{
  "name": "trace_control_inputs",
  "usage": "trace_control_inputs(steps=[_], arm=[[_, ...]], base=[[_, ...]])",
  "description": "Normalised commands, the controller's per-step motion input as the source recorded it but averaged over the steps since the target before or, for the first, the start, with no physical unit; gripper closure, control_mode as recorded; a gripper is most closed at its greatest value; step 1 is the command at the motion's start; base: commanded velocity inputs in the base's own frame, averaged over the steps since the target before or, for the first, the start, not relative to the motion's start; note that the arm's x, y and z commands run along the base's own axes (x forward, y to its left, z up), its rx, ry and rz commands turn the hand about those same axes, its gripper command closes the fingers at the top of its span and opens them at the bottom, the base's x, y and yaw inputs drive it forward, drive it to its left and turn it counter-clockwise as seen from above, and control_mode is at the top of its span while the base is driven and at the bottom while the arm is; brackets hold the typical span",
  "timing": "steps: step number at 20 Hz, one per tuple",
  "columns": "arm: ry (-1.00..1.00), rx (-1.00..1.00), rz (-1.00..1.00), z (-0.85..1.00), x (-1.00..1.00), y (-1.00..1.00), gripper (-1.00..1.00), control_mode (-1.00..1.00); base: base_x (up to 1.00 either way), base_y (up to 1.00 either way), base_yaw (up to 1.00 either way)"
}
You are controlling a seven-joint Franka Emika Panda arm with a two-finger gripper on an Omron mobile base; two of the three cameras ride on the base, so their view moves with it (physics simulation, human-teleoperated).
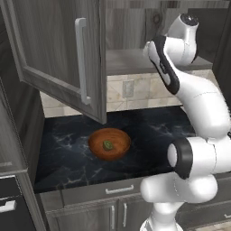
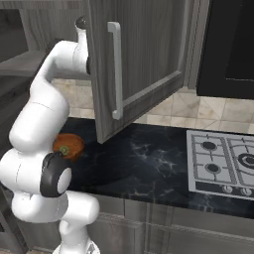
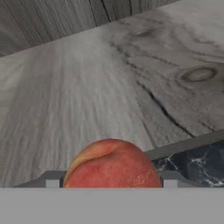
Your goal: Open the cabinet. Pick the kiwi and peach from the cabinet and place them into the bowl. Then close the cabinet.
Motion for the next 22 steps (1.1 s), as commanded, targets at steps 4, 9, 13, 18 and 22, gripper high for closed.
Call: trace_control_inputs(steps=[4, 9, 13, 18, 22], arm=[[0.08, 0.0, 0.14, -0.29, -1.0, 0.61, 1.0, -1.0], [0.2, 0.0, 0.19, -0.54, -1.0, 0.88, 1.0, -1.0], [0.36, 0.0, 0.19, -0.67, -1.0, 0.85, 1.0, -1.0], [0.42, 0.0, 0.19, -0.83, -0.85, 0.69, 1.0, -1.0], [0.39, 0.0, 0.22, -0.89, -0.29, 0.31, 1.0, -1.0]], base=[[0.0, 0.0, 0.0], [0.0, 0.0, 0.0], [0.0, 0.0, 0.0], [0.0, 0.0, 0.0], [0.0, 0.0, 0.0]])
